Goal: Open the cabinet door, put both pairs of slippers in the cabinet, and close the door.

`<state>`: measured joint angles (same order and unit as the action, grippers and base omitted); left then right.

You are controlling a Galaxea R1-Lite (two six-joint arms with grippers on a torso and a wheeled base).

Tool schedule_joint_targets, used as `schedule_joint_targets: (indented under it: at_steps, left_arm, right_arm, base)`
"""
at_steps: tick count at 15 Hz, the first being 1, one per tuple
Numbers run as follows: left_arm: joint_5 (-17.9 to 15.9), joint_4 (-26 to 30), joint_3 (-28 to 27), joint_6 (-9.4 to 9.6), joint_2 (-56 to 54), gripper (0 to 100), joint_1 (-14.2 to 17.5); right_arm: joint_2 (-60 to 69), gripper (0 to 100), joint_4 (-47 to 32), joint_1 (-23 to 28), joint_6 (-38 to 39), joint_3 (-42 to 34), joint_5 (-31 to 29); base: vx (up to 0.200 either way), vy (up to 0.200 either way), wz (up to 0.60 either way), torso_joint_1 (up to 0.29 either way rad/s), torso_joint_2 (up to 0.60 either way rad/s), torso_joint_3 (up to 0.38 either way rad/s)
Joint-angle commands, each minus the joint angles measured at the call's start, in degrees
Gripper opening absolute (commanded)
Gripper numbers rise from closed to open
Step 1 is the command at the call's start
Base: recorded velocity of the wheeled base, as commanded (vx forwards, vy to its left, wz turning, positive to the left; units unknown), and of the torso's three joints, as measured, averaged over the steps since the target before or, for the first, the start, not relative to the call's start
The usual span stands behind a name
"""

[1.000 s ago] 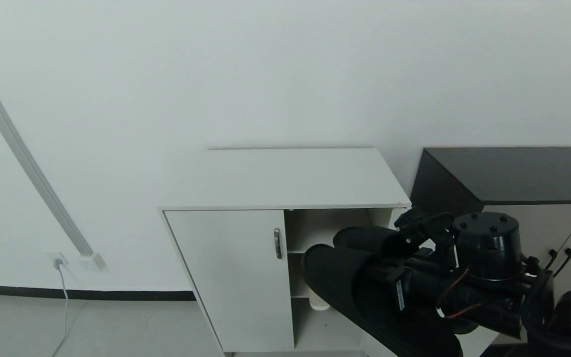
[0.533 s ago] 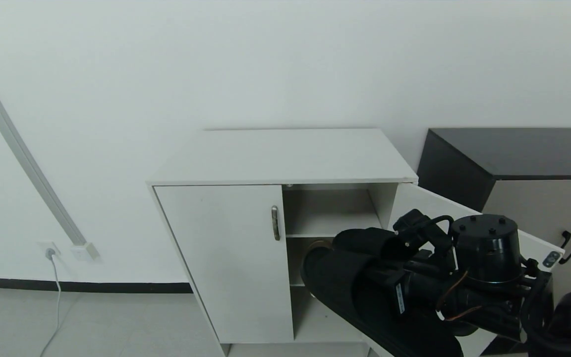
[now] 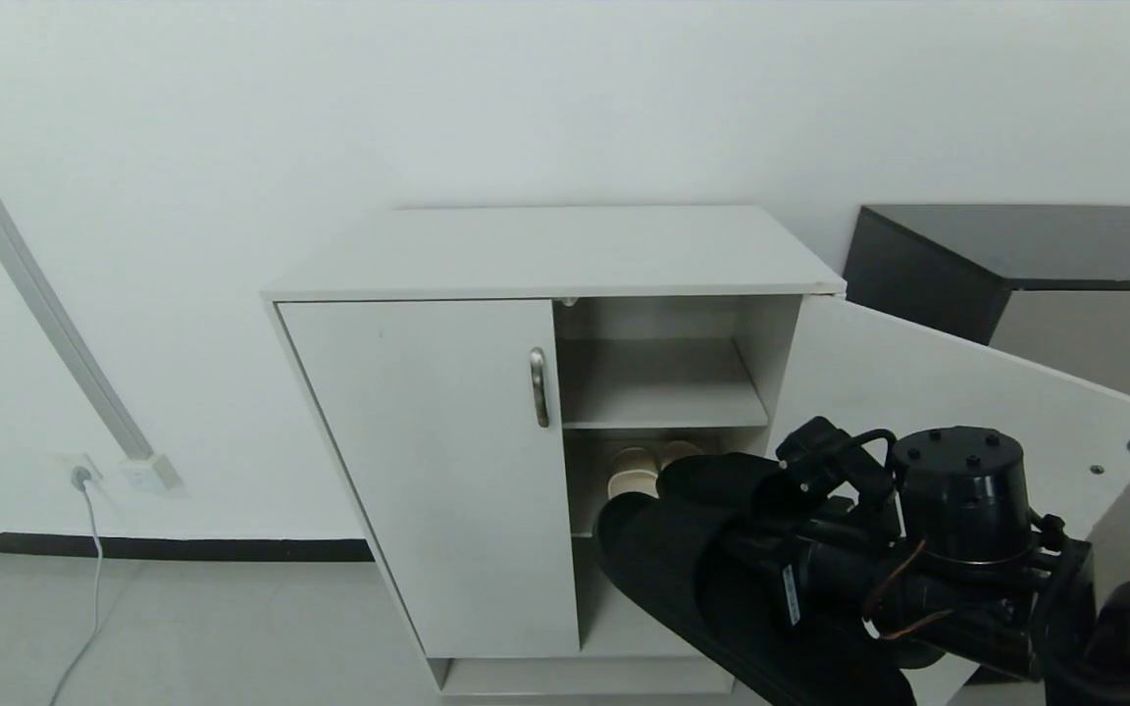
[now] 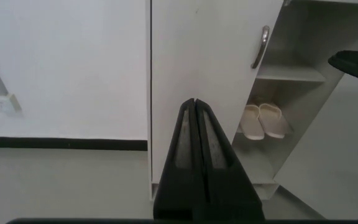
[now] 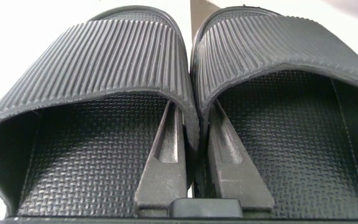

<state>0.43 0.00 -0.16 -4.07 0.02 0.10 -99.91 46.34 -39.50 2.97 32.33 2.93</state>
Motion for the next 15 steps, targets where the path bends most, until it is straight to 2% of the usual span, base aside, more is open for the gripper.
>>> schedule_joint_targets:
  at_steps: [1,4,12,15]
  left_arm:
    - [0.01,0.00,-0.02,-0.06,-0.02,0,-0.01]
    - [0.01,0.00,-0.02,-0.23,-0.02,0,-0.01]
    - [0.01,0.00,-0.02,-0.23,0.06,0,-0.01]
    - [0.01,0.00,-0.02,0.12,-0.02,0,-0.01]
  right_arm:
    - [-0.02,0,0.95,-0.05,0.01,-0.51,-0.03]
    - [-1.16,0,3.50,-0.23,-0.07,-1.22,-0.11]
    - [-2.30,0,3.94,-0.23,-0.34,-1.30,-0.11]
    - [-2.48,0,3.94,-0.23,-0.34,-1.30,-0.11]
  base:
    - [0.000,0.000,0.00,-0.149,0.47,0.330]
    - [0.000,0.000,0.00,-0.129,0.47,0.334]
    - [0.000,0.000,0.00,-0.072,0.45,0.371]
    - [0.000,0.000,0.00,0.001,0.08,0.076]
